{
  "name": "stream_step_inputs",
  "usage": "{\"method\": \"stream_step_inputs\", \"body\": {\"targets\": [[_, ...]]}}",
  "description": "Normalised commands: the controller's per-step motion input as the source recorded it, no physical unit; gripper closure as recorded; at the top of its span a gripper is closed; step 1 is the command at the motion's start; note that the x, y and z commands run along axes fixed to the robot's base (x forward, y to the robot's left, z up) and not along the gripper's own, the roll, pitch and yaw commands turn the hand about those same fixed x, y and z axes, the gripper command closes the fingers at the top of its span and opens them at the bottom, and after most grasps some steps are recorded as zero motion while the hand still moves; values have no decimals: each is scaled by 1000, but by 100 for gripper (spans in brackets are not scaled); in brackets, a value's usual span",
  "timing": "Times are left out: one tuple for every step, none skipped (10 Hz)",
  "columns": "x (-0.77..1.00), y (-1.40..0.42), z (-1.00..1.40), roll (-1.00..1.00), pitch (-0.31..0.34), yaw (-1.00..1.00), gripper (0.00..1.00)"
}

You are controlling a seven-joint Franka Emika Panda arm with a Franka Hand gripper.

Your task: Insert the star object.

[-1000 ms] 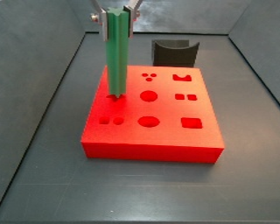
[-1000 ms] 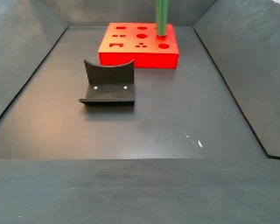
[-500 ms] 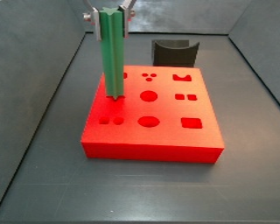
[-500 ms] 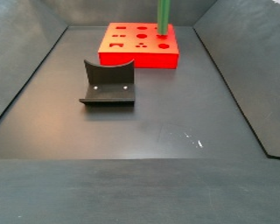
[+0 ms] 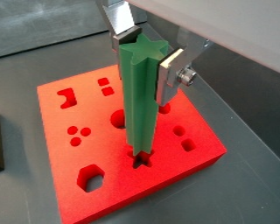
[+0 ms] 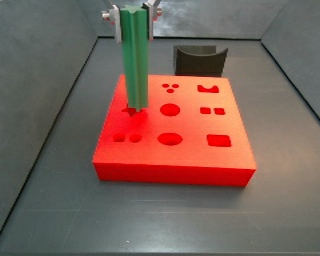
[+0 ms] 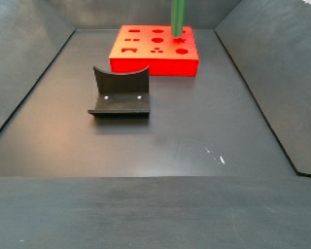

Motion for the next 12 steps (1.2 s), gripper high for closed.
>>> {"method": "stream_step_inputs", "body": {"targets": [[-246, 114, 0, 0, -26, -11, 100], [-240, 63, 0, 0, -39, 0, 100], [0, 0, 0, 0, -39, 0, 100], [20, -80, 0, 0, -30, 0, 100], [91, -111, -26, 0, -10, 0, 100], [26, -43, -54, 10, 0, 0, 100], [0, -49, -100, 16, 0, 0, 100], [0, 0, -174, 7, -11, 0, 100], [0, 0, -283, 1, -20, 0, 100], [149, -100, -286, 0, -24, -23, 100], [169, -46, -323, 9, 0, -6, 100], [209, 0, -294, 13, 0, 0, 100]]}}
